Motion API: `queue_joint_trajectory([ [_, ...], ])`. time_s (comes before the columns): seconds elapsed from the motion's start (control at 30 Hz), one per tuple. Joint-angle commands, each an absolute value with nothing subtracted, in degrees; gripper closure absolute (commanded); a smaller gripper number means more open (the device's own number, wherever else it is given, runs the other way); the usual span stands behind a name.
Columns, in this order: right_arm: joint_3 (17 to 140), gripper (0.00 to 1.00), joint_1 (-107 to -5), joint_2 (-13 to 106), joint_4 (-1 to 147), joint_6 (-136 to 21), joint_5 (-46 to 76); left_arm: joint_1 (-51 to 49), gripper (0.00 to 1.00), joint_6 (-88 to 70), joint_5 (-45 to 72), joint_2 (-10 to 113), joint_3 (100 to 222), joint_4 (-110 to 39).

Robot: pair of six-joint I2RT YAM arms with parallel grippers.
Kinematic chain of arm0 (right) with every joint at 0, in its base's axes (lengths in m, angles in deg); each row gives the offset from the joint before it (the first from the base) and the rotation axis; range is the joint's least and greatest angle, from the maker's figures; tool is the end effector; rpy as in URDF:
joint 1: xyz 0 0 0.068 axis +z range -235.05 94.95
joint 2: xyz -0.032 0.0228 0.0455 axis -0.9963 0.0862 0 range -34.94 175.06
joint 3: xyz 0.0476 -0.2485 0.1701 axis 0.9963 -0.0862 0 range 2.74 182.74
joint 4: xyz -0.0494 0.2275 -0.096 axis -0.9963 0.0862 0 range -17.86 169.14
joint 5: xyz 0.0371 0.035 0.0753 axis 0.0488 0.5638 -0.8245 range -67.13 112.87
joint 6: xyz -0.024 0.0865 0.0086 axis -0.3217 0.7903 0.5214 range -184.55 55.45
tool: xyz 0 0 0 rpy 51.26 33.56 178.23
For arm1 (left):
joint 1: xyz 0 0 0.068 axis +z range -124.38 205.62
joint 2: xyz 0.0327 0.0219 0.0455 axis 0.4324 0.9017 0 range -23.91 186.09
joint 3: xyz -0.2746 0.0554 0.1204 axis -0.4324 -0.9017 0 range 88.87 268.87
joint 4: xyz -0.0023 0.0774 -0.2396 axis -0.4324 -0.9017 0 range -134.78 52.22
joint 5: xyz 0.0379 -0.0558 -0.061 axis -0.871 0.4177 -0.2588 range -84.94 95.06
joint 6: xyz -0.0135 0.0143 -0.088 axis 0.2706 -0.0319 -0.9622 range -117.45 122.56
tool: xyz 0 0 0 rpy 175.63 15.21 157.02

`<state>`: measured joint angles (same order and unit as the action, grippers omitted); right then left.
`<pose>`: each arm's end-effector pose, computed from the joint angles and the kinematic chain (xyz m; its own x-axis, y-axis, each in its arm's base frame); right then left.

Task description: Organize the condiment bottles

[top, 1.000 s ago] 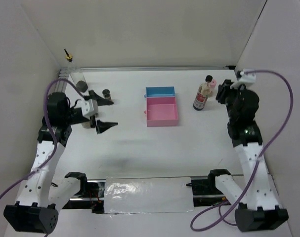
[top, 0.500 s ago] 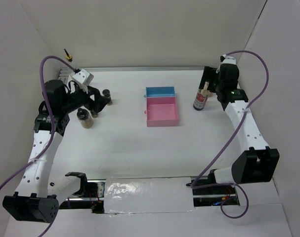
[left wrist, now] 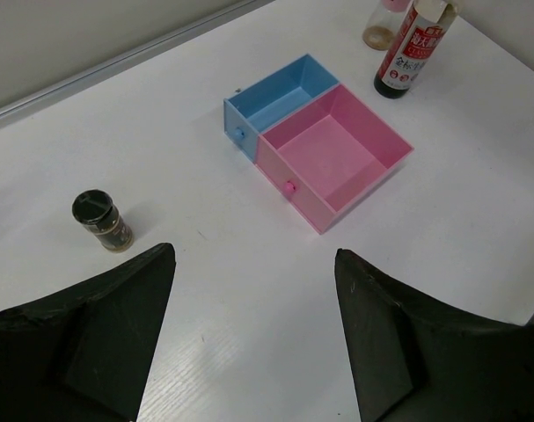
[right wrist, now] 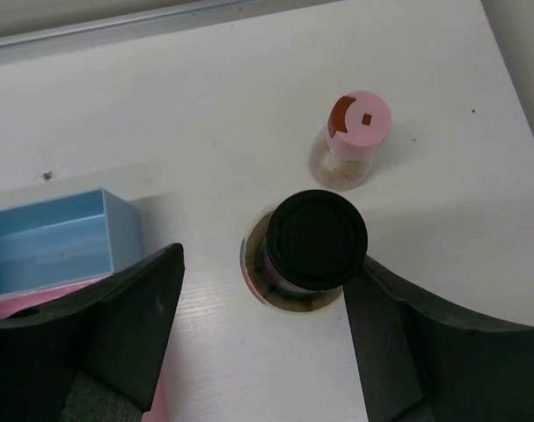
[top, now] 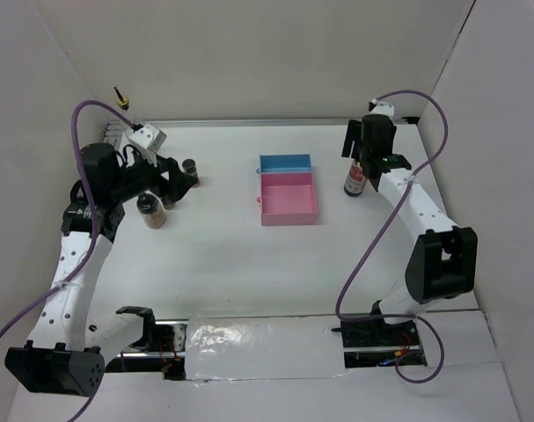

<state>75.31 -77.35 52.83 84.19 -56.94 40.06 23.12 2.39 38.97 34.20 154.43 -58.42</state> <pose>0.3846 0.0279 0.3375 -0.4321 0.0692 -0.8992 0.1912 0.9814 -0.0163 0.2230 -0.0548 0.4235 -0.2297 0.0076 -0.9732 0.5782 0.8054 -0.1302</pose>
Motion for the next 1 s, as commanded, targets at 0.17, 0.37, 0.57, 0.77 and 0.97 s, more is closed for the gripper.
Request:
queue_joint_trajectory([
  [0.17,78.06,0.38,-76.35,56.03,78.56,-57.78,48.54,23.16,0.14,1.85,39.77,34.89,153.82,-56.67],
  [0.37,79.46,1.0,-75.3,55.85,78.29,-58.75,48.1,23.16,0.14,1.85,41.36,34.98,153.64,-56.85],
  [0.57,85.78,1.0,-68.02,52.96,78.82,-63.31,53.27,23.07,0.14,1.85,40.83,34.89,152.85,-56.5],
  [0.77,95.88,1.0,-62.05,53.65,79.61,-65.96,56.44,23.16,0.15,1.77,41.71,35.41,152.76,-56.32],
  [0.97,98.63,1.0,-56.94,56.73,79.0,-65.79,55.66,23.16,0.15,1.76,41.01,35.42,152.94,-56.15],
])
